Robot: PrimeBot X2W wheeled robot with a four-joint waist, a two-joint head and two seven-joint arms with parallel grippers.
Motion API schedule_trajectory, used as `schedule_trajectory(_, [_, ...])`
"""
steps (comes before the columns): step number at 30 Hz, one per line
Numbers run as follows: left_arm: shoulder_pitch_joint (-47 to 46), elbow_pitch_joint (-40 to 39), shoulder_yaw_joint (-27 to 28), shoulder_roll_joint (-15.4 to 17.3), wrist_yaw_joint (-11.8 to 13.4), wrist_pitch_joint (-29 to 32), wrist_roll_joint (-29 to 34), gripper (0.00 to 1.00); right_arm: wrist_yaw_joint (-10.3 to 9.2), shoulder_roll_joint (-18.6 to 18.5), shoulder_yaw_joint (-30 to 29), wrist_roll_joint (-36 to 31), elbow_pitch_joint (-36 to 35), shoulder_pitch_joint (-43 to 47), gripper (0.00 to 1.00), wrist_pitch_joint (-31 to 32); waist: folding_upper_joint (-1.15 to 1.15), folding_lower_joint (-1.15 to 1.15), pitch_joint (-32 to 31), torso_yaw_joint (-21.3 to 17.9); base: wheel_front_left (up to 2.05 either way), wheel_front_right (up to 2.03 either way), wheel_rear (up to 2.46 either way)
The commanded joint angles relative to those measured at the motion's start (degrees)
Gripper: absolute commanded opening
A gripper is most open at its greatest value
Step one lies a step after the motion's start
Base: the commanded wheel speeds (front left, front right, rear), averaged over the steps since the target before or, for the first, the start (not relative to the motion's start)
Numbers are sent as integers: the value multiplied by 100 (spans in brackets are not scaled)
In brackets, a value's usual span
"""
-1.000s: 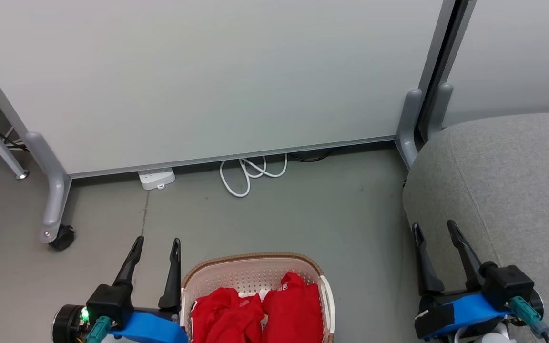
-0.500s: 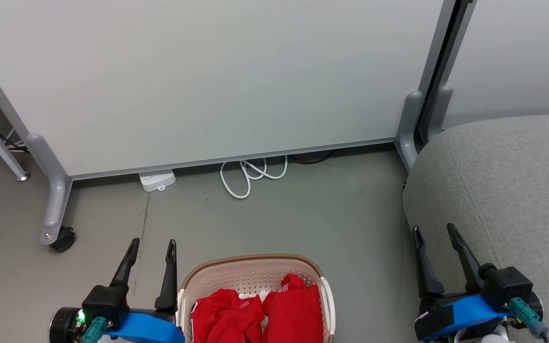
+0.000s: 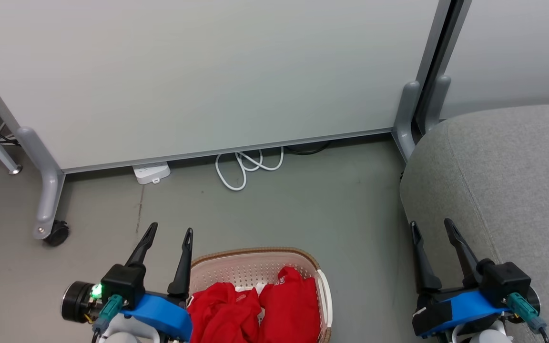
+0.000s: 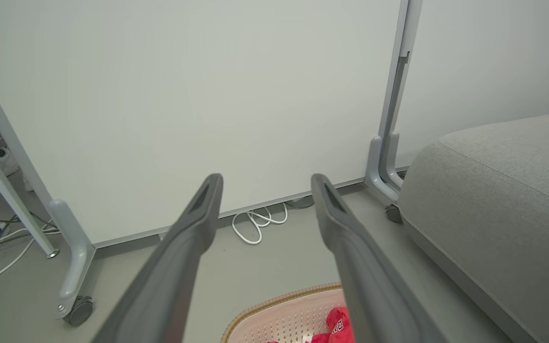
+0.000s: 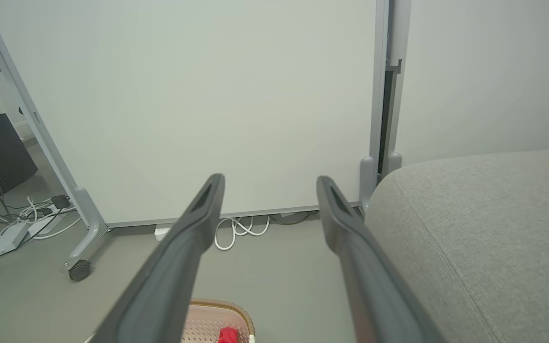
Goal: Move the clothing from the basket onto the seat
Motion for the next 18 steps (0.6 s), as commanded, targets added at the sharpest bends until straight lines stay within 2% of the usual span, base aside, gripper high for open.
schedule_trajectory(1, [-106, 49, -24, 59, -30, -18, 30, 100, -2, -19, 13, 34, -17, -90, 100, -30, 0, 0, 64, -47, 0, 0, 0])
schedule_trajectory(7, [-721, 563, -318, 211, -183, -18, 176, 100, -2, -19, 45, 36, -93, -248, 100, -23, 0, 0, 439, -255, 0, 0, 0])
schedule_trajectory(18, [-1959, 1804, -970, 523, -268, -18, 204, 100, -3, -18, 123, -77, -266, -805, 100, -19, 0, 0, 1530, -755, 0, 0, 0])
